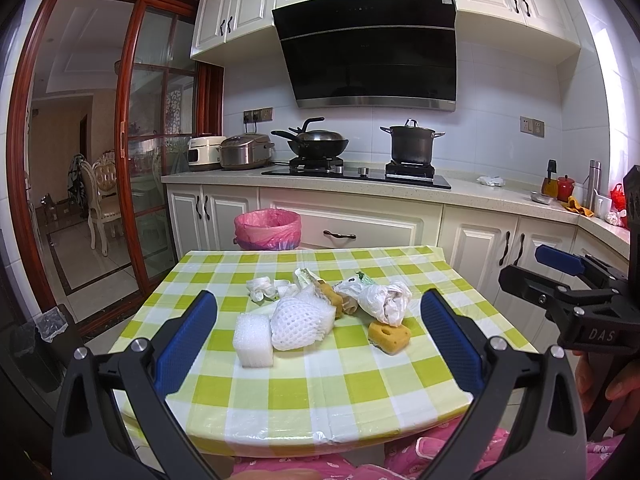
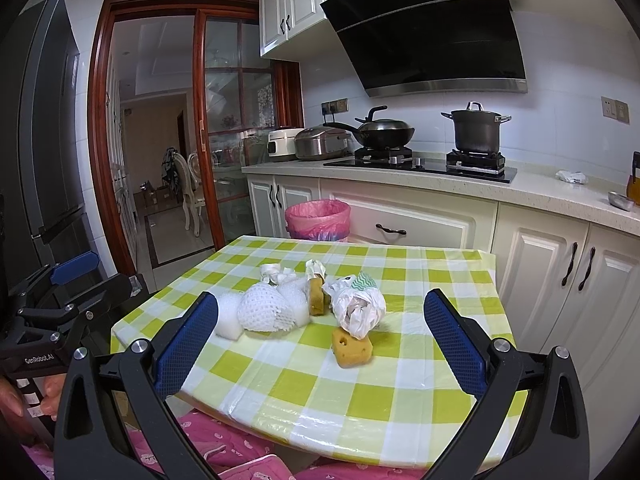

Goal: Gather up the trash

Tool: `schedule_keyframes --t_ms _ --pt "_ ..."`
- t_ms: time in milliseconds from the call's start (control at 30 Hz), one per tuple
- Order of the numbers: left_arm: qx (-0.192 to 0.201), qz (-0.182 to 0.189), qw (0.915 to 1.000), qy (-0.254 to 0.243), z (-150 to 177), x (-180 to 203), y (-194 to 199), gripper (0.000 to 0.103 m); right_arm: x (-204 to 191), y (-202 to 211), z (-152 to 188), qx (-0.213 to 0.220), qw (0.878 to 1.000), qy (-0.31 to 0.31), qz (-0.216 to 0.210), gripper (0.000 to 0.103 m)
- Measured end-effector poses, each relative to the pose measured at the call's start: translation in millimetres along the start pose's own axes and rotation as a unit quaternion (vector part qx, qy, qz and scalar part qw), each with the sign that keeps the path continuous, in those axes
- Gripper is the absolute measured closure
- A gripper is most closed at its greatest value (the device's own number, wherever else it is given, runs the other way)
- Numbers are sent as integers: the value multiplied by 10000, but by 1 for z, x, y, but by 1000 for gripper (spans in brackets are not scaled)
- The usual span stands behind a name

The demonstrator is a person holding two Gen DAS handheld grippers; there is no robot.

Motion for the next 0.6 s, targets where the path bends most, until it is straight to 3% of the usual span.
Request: schedule_keyframes --t_ms 600 --pt "8 2 10000 3 -1 -1 -1 4 1 -1 1 -9 10000 -32 -9 6"
Point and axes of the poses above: each gripper's, at about its wrist camera, not at the fingertips, and y roughly against the way its jaws point, x to its right, z to its underside, the point moved 1 cm from there along -y, roughly the way its jaws point, and after that the axes turned 14 degrees about -y, right-handed, at the moved point
